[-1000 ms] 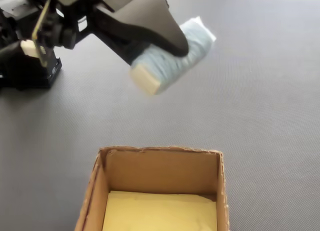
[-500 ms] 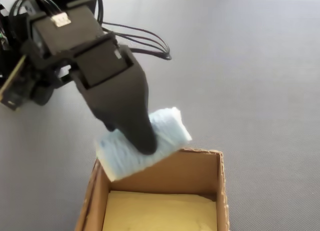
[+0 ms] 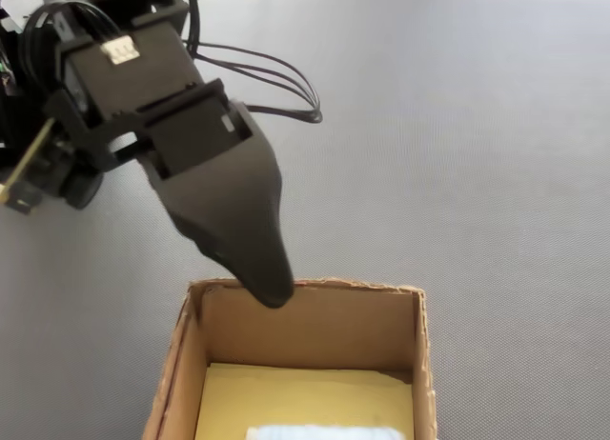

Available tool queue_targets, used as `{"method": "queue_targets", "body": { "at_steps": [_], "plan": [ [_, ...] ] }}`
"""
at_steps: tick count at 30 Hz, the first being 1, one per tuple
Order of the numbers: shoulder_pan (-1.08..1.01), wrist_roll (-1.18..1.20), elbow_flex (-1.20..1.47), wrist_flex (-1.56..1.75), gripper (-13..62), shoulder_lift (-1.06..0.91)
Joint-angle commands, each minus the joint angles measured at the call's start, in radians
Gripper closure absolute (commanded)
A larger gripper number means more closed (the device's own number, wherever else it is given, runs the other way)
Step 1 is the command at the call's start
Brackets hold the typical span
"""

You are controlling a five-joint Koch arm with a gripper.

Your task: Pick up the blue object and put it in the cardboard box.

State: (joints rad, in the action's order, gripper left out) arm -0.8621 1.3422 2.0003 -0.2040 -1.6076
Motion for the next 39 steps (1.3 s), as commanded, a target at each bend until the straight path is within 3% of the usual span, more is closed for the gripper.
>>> {"method": "queue_targets", "body": {
  "at_steps": [1,24,39],
  "plan": [
    [0.012,0.029,-0.107,0.029,17.0,-0.052],
    [0.632,0.219,0.499,0.195,15.6,-0.548],
    [0.818,0.222,0.87,0.225,15.2,-0.761]
  ]
}}
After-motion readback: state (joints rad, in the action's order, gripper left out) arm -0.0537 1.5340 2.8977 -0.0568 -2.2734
